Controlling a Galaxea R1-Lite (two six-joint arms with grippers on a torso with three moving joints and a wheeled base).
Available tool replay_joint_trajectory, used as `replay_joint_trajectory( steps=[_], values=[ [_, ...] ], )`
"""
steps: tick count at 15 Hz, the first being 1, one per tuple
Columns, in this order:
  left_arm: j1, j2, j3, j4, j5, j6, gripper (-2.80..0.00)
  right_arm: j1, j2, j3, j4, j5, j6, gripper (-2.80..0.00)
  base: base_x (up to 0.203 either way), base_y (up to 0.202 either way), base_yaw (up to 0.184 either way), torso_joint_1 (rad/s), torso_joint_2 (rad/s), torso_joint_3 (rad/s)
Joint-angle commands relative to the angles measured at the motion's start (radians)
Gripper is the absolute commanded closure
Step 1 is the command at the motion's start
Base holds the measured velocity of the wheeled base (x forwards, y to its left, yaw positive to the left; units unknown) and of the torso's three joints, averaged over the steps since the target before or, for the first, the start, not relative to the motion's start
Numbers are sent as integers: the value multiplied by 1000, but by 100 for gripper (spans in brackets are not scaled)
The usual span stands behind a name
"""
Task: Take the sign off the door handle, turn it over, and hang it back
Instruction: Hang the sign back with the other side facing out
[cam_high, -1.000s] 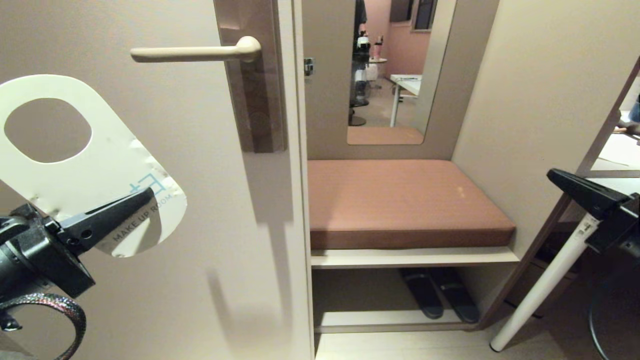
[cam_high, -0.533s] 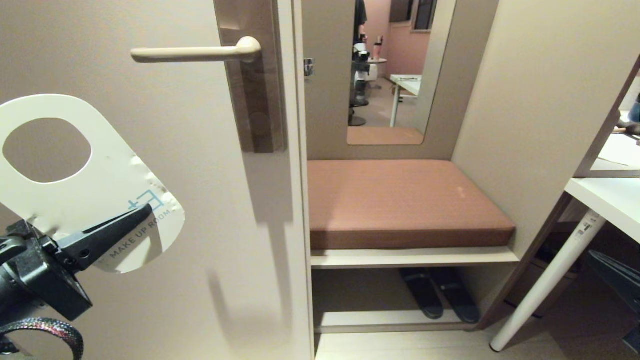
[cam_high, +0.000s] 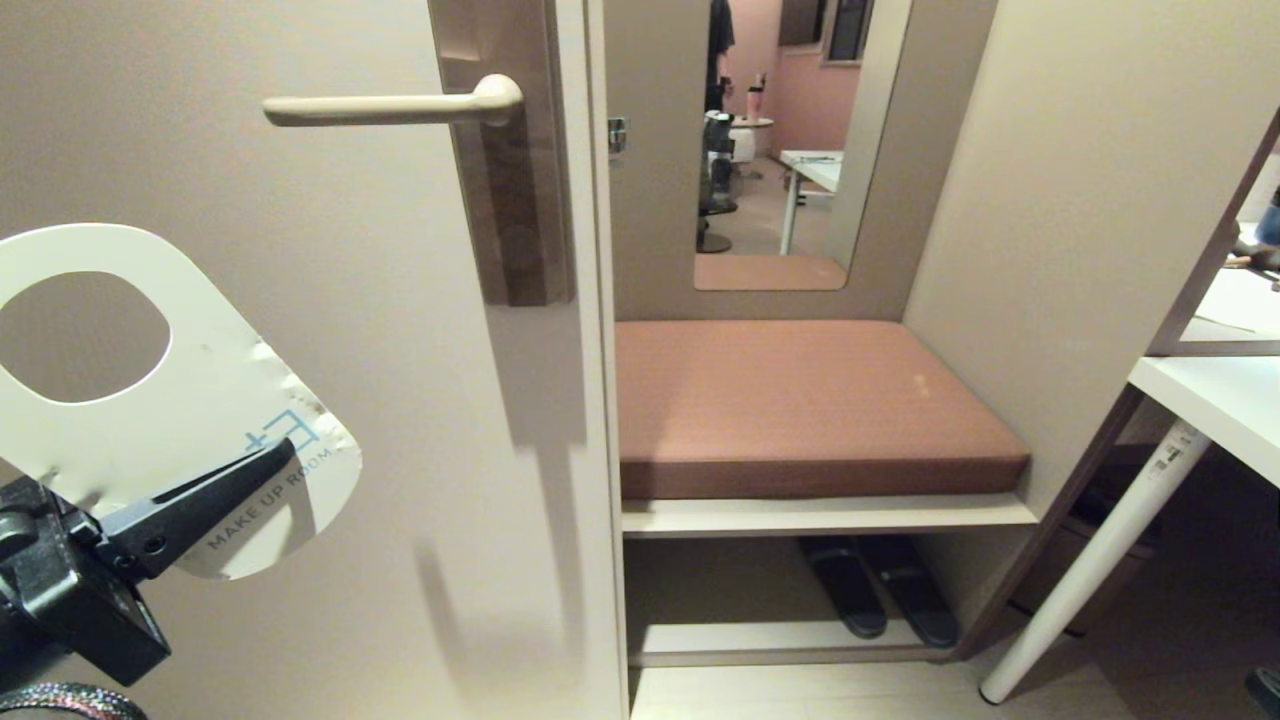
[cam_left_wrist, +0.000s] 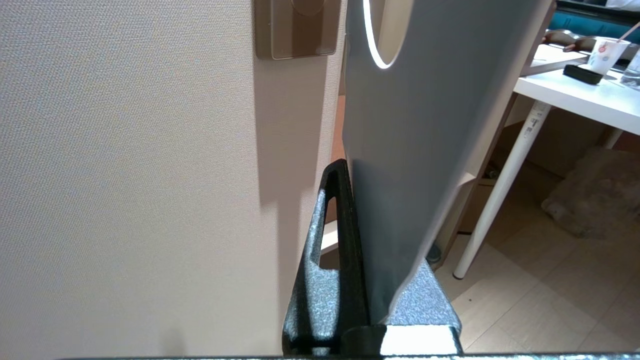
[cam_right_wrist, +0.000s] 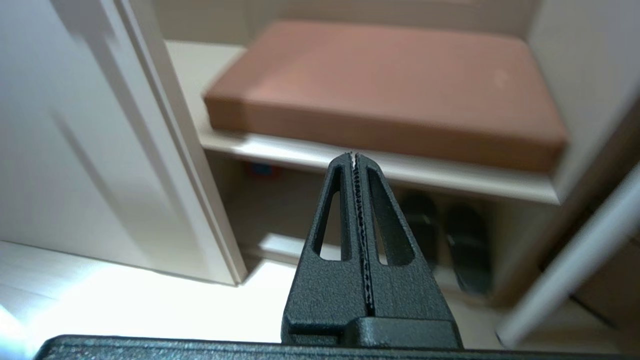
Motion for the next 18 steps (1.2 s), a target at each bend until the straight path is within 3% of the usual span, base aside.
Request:
replay_joint_trajectory(
  steps=[1,3,4,8,12,16,18],
  values=[
    [0,-15,6,-5,-2,4,0,3,-221,-21,213,-30,-1,0,0,0,0,0,0,0],
    [0,-14,10,-2,0,27,0,7,-318,-63,418,-126,13,0,0,0,0,0,0,0],
    [0,-14,16,-2,0,39,0,8,-324,-73,437,-159,25,0,0,0,0,0,0,0],
    [0,-51,66,-1,37,107,0,8,-365,-72,435,-172,25,0,0,0,0,0,0,0],
    [0,-119,92,1,38,109,0,8,-372,15,272,-252,11,0,0,0,0,0,0,0],
    [0,-130,95,1,41,111,0,8,-372,16,275,-252,12,0,0,0,0,0,0,0],
    [0,-156,104,3,76,113,0,8,-372,16,275,-255,17,0,0,0,0,0,0,0]
  ],
)
